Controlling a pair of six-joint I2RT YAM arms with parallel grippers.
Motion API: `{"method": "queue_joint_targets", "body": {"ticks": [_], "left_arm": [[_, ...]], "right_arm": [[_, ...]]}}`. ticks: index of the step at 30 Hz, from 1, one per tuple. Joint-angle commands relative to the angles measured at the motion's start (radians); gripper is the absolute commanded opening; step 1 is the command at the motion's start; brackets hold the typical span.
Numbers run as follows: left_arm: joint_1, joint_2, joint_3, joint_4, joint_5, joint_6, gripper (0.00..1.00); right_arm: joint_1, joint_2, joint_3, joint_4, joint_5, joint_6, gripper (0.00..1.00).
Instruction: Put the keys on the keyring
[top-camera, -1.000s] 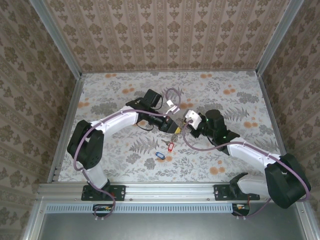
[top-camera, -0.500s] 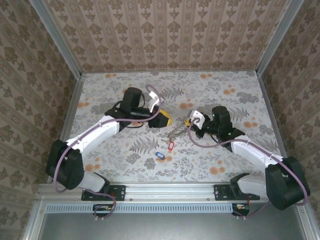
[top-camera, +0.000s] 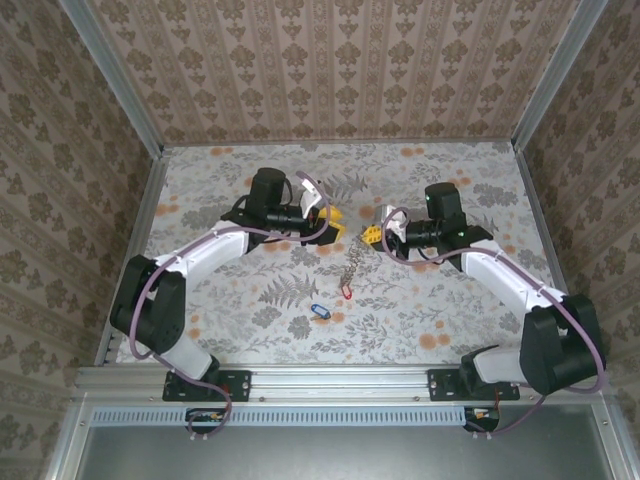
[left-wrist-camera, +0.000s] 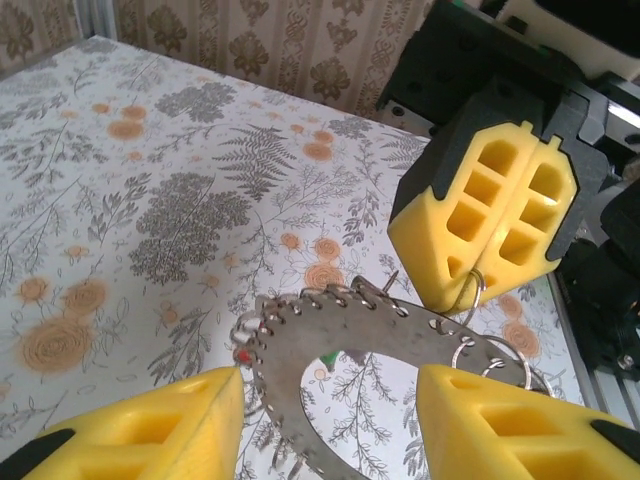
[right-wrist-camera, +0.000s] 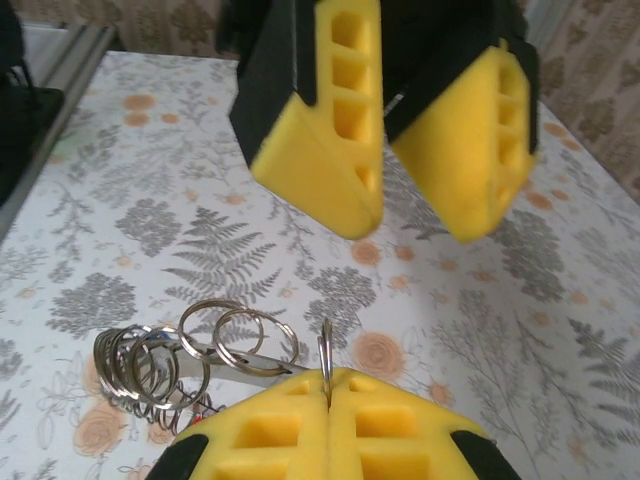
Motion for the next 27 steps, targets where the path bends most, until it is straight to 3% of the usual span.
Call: {"method": "queue_joint_targets", "body": {"ticks": [1, 6, 14, 27], "left_arm": [[-0.001, -0.006, 0.019, 0.05, 0.087, 0.115, 0.49], [-0.039, -0.03, 0.016, -0.059, 0.029, 0.293, 0.48], [-0.091, -0.036, -0.017, -0.054, -0.073, 0.357, 0.45], [-0.106, 0.003, 0.01, -0.111, -0.078, 0.411, 0.28]], "right_arm": [[-0.007, 0.039, 0.076, -0.149, -0.143, -0.112, 0.0], [-0.008, 0.094, 0.106, -0.163, -0.146, -0.13, 0.0], [-0.007, 0.13, 0.131, -0.181, -0.151, -0.137, 0.0], [-0.007, 0.154, 0.144, -0.162, -0.16, -0.106, 0.0]]}}
